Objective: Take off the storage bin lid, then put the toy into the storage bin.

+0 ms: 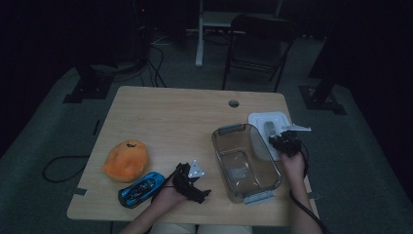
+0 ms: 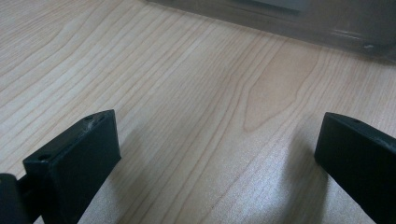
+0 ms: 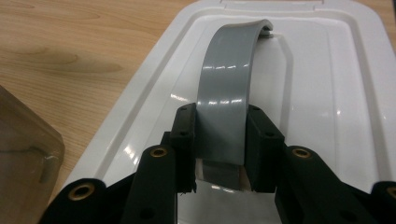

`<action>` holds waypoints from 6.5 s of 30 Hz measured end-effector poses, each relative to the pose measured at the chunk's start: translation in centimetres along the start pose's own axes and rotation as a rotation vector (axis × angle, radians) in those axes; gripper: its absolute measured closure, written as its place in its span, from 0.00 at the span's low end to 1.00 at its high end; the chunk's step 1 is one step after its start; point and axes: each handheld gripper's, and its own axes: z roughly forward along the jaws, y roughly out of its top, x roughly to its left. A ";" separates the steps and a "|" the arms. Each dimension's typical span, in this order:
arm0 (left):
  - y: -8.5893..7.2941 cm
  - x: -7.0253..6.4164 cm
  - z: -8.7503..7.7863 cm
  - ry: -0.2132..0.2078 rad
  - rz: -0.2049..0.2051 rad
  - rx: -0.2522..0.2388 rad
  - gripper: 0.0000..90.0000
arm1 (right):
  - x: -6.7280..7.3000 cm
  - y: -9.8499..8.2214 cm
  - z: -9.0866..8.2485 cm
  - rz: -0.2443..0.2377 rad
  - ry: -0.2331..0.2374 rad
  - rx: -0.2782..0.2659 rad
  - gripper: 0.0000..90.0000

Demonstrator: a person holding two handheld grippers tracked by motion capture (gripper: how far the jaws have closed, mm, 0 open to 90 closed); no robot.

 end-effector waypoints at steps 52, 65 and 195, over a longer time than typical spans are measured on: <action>5.4 2.9 1.2 0.098 -0.050 0.066 0.01 | 4.5 -7.2 -4.7 -0.157 0.138 0.051 0.15; 4.9 5.8 0.5 0.128 -0.038 0.117 0.01 | 8.7 -8.5 -5.4 -0.228 0.184 0.069 0.16; -9.6 13.0 -18.2 0.380 -0.400 0.004 0.69 | 7.1 -11.6 -7.5 -0.182 0.065 0.048 0.14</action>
